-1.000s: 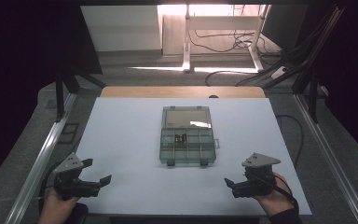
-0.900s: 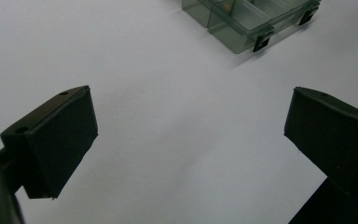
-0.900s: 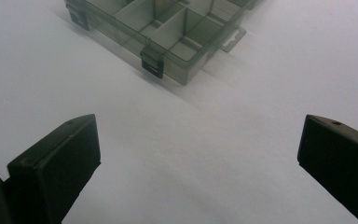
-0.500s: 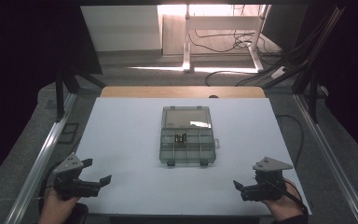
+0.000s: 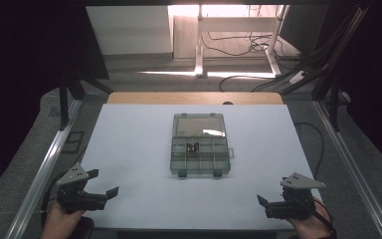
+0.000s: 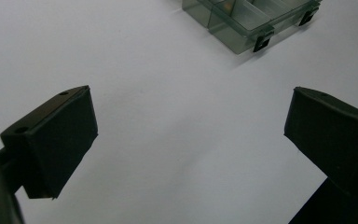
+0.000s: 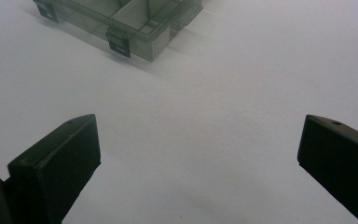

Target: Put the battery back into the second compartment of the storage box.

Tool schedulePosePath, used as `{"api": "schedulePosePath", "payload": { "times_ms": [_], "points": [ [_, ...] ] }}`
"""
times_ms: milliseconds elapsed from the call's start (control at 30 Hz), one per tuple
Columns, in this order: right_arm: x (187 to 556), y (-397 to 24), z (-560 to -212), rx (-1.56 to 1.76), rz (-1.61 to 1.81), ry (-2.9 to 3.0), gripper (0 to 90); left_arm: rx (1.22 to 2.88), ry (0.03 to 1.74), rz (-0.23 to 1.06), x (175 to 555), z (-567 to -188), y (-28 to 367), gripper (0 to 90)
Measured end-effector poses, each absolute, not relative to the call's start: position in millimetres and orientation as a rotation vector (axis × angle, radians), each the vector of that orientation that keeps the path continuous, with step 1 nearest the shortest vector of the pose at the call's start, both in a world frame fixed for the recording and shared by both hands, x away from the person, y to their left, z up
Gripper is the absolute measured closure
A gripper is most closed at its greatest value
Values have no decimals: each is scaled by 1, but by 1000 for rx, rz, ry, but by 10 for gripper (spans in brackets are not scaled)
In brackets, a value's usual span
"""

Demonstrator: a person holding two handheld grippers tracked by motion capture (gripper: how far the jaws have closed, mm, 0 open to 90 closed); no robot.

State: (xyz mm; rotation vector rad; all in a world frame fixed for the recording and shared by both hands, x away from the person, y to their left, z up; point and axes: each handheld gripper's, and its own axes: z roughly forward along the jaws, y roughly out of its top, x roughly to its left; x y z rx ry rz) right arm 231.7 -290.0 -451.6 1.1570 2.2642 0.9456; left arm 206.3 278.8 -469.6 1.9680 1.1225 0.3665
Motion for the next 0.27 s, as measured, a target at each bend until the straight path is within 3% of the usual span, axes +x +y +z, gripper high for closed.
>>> {"api": "schedulePosePath", "payload": {
  "times_ms": [267],
  "points": [
    [234,-291,-453,1181,934,2265,0,1973,1122,366,207,-469,278,28]
  ]
}}
